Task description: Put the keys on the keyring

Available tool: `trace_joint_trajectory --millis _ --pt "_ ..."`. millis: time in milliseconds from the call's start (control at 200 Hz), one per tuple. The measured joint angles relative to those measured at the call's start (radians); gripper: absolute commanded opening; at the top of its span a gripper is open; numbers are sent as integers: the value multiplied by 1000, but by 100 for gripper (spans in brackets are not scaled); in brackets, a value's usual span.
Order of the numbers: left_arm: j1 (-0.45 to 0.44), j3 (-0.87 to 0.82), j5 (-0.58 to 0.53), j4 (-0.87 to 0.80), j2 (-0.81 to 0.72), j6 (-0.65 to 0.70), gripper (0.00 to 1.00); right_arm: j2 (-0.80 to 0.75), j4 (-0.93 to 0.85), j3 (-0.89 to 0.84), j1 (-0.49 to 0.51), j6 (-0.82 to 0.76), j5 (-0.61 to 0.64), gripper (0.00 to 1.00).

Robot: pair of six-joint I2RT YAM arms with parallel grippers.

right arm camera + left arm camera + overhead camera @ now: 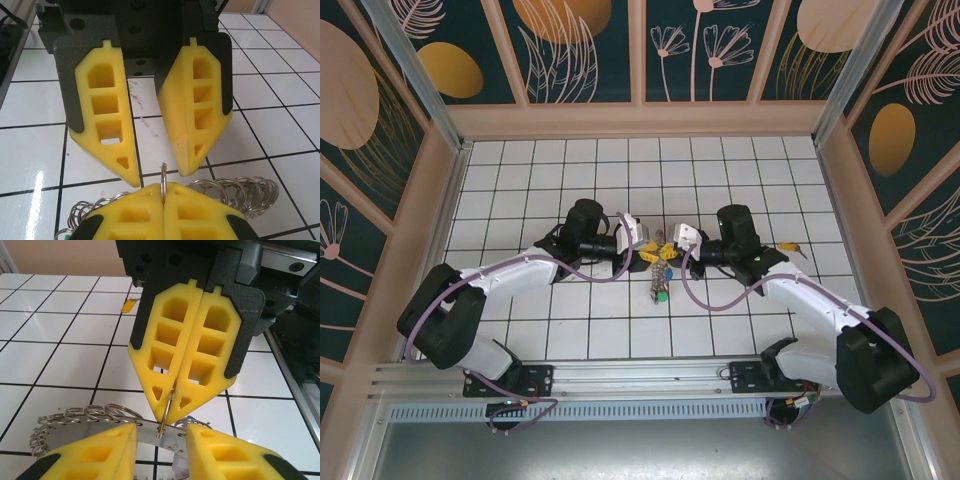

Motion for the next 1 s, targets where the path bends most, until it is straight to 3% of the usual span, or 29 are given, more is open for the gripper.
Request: trace_joint_trajectory --millis 310,530,751,1001 --pt "-6 0 1 0 2 4 21 13 -11 11 -2 -4 -18 0" --pt "-7 6 0 -5 12 14 0 13 -29 14 -10 -4 -21 0" --pt "-8 7 -3 -4 14 16 0 12 -32 14 -10 -6 -4 14" --pt "-8 -27 -19 55 14 -32 0 -20 -14 -14 -10 -14 40 15"
